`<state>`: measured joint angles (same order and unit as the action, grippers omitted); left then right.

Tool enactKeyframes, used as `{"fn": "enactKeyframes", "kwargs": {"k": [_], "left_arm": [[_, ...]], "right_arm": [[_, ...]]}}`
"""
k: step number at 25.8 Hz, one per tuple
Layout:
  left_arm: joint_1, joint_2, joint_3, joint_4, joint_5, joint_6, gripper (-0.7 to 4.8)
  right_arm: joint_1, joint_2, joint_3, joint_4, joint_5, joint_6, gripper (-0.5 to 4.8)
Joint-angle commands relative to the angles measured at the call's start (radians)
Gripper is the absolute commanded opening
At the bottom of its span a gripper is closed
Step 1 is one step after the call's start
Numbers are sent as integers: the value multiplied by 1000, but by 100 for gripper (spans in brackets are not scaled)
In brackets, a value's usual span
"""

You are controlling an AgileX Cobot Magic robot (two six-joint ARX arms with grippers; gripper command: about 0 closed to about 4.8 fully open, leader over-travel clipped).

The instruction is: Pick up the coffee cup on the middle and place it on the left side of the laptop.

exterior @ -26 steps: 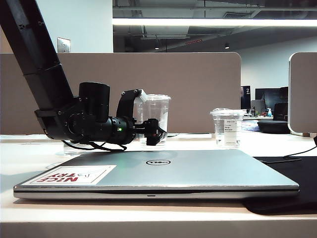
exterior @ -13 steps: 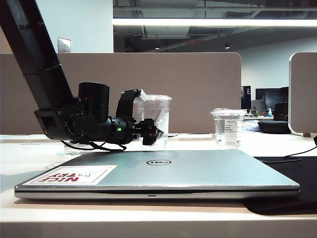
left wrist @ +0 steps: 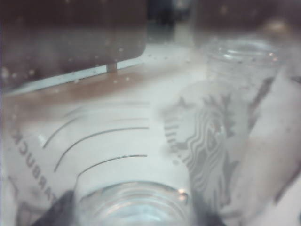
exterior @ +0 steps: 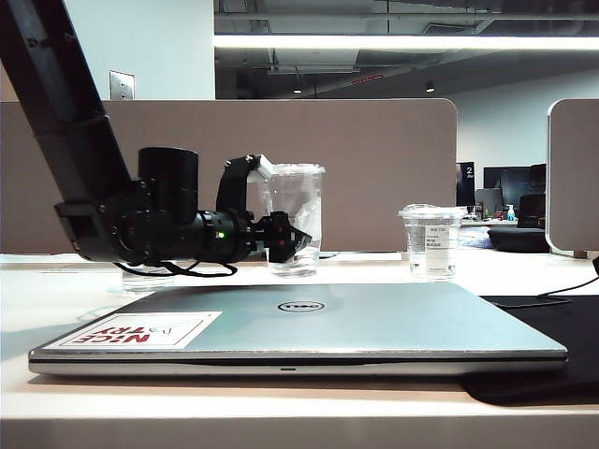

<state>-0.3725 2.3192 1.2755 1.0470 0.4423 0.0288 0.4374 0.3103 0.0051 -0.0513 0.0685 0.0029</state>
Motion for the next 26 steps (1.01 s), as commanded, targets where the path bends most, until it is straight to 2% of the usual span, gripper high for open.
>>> {"fn": "enactKeyframes", "kwargs": {"k": [1, 5, 7, 9, 11, 15, 20, 23, 25, 26], "left_arm": [[3, -91, -121, 125, -12, 18, 309], [28, -175, -261, 209, -12, 12, 309], [44, -244, -379, 295, -27, -3, 309], [55, -325, -509, 374, -69, -6, 309], [63, -382, -591, 388, -93, 1, 308], [63, -513, -770, 392, -204, 72, 309], [68, -593, -942, 393, -360, 94, 309], [124, -593, -1042, 406, -348, 42, 309], [150, -593, -1063, 406, -340, 39, 309], [179, -593, -1070, 406, -304, 37, 308]], "right_arm": [[0, -2, -4, 18, 0, 0, -5], [0, -2, -4, 18, 0, 0, -5], [0, -2, -4, 18, 0, 0, -5], [0, -2, -4, 19, 0, 0, -5], [0, -2, -4, 18, 0, 0, -5], [0, -2, -4, 18, 0, 0, -5], [0, -2, -4, 18, 0, 0, -5], [0, -2, -4, 18, 0, 0, -5], [0, -2, -4, 18, 0, 0, -5], [0, -2, -4, 18, 0, 0, -5]]}}
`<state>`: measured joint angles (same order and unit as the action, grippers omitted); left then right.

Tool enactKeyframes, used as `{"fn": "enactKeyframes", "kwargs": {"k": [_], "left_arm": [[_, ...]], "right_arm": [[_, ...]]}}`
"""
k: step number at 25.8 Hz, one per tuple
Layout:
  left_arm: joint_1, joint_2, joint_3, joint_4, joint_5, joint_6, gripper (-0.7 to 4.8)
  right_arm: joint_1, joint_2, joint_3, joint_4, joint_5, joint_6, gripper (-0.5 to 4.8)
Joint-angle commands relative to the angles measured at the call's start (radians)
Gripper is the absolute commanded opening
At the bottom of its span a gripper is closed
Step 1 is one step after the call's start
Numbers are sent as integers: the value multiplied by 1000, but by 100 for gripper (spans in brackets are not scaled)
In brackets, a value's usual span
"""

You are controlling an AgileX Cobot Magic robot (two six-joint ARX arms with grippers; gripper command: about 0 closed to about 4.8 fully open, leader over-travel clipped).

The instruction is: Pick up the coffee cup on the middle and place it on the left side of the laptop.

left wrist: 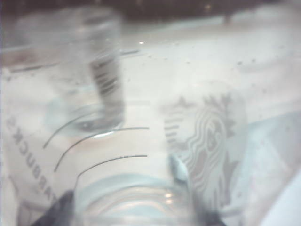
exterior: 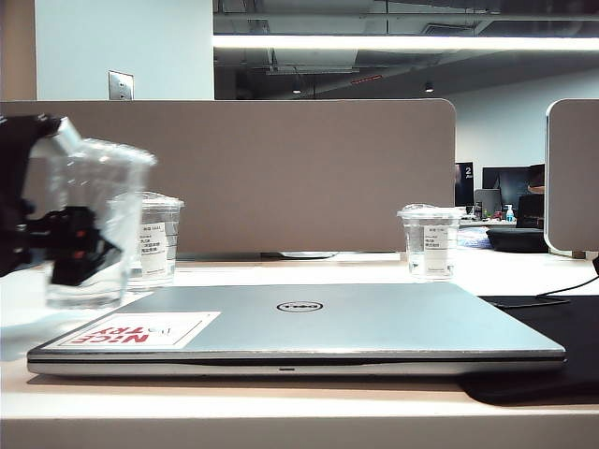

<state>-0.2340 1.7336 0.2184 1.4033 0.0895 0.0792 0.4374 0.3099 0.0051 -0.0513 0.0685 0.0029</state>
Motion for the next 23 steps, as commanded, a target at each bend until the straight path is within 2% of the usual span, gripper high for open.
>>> {"fn": "enactKeyframes", "kwargs": {"k": [1, 5, 7, 10, 15, 19, 23], "left_arm": [[57, -7, -13, 50, 77, -23, 308], [134, 15, -12, 50, 141, -51, 308], [192, 58, 4, 50, 238, -65, 308], [232, 92, 27, 50, 296, -72, 308], [271, 103, 60, 50, 337, -72, 311], [274, 103, 64, 50, 334, -72, 395], [274, 103, 63, 46, 343, -74, 404]], "right_arm": [[0, -2, -4, 18, 0, 0, -5], [0, -2, -4, 18, 0, 0, -5], [0, -2, -4, 18, 0, 0, -5], [0, -2, -4, 19, 0, 0, -5], [0, -2, -4, 18, 0, 0, -5], [0, -2, -4, 18, 0, 0, -5], [0, -2, -4, 18, 0, 0, -5]]}}
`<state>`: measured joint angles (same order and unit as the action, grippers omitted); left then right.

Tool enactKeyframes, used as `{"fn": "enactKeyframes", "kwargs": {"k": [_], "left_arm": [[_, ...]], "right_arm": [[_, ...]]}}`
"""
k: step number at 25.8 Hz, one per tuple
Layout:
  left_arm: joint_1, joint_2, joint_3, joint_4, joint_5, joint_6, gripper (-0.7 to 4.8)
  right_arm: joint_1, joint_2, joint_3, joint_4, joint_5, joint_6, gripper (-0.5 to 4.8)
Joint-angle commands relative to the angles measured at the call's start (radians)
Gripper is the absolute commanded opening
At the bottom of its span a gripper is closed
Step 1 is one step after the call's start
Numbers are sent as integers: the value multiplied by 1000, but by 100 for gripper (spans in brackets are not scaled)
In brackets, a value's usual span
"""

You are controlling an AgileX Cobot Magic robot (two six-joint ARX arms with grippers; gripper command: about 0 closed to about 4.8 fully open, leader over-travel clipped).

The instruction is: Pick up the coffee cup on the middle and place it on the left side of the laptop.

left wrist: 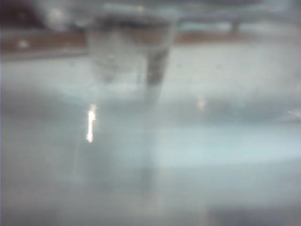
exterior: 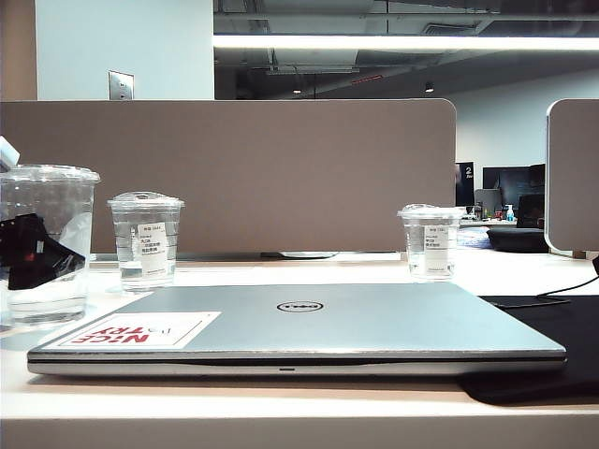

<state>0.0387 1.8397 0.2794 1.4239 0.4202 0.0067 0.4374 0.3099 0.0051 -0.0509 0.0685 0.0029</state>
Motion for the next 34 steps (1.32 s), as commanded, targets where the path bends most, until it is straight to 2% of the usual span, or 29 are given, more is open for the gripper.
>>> {"fn": "enactKeyframes", "kwargs": {"k": [1, 3, 5, 18, 19, 22, 24, 25, 26, 27, 28, 30, 34], "left_arm": [[1, -3, 1, 25, 23, -8, 404], [1, -7, -6, 26, 55, -26, 429], [1, -19, -24, 26, 55, -25, 479], [116, -304, -257, 28, 55, -34, 479], [119, -332, -275, 28, 55, -44, 479], [130, -422, -274, -32, 142, -109, 479], [130, -519, -274, -32, 187, -179, 477], [131, -544, -274, -33, 187, -182, 430], [131, -575, -274, -34, 187, -182, 332], [131, -629, -274, -34, 190, -183, 84], [131, -668, -274, -36, 190, -189, -13], [139, -784, -274, -69, 181, -239, -6], [167, -1060, -273, -291, 172, -269, -5]], "right_arm": [[0, -2, -4, 18, 0, 0, -5], [0, -2, -4, 18, 0, 0, -5], [0, -2, -4, 18, 0, 0, -5], [28, -61, -4, 17, 5, 0, -5], [39, -61, -4, 19, 4, 0, -5], [96, -62, -4, 17, 4, 0, -5], [183, -68, -4, 18, 3, 0, -5], [208, -72, -4, 18, 3, 0, -5], [225, -74, -4, 18, 2, 0, -5], [246, -85, -4, 18, 1, 0, -5], [251, -92, -4, 18, -2, 0, -5], [242, -119, -4, 18, 0, 0, -5], [156, -175, -4, 18, -1, 0, -5]]}}
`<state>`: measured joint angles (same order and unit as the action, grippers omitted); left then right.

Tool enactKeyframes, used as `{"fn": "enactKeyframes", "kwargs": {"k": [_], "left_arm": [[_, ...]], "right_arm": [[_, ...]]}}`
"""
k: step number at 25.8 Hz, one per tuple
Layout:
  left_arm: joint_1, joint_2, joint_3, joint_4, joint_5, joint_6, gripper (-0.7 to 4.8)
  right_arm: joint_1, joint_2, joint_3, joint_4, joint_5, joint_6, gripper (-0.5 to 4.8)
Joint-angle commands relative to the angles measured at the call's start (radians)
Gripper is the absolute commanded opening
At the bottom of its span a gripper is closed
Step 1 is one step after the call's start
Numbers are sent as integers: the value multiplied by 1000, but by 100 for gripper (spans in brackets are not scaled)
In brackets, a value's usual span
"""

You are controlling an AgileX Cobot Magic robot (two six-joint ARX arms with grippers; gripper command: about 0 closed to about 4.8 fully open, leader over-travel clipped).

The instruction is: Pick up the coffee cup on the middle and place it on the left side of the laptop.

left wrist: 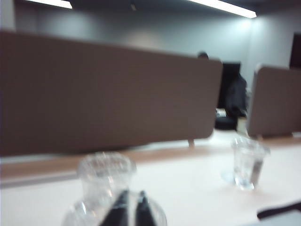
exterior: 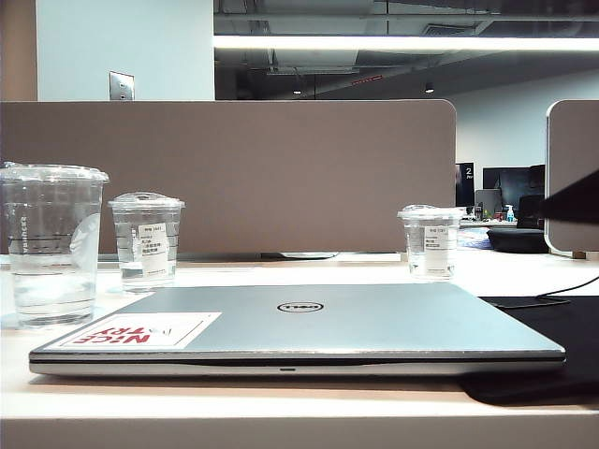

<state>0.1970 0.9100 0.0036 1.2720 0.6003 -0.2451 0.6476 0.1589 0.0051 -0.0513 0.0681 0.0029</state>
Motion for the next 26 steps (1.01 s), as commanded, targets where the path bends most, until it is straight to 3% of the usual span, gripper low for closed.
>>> {"fn": "enactKeyframes", "kwargs": {"k": [1, 8, 10, 13, 15, 20, 22, 26], "left_arm": [[12, -192, 3, -201, -24, -17, -5], [16, -756, 6, -800, -196, -11, -5], [16, -909, 6, -984, -231, 24, -5], [14, -899, 23, -1084, -196, 29, -5], [14, -896, 35, -1145, -198, 58, -5], [14, -909, 25, -1216, -353, 125, -6], [13, -909, 9, -1215, -352, 72, -5], [-47, -909, 5, -1245, -371, 78, -5]], "right_arm": [[-91, -35, -4, 18, 0, 0, -5], [-334, -72, -4, 19, 1, 0, -5], [-392, -77, -4, 17, 4, 0, -5], [-479, -86, -4, 20, 1, 0, -5], [-597, -122, -4, 8, 11, 0, -5], [-746, -160, -4, 3, 9, 0, -5], [-772, -160, -4, 1, 8, 0, -5], [-781, -160, -4, -1, 8, 0, -5]]}}
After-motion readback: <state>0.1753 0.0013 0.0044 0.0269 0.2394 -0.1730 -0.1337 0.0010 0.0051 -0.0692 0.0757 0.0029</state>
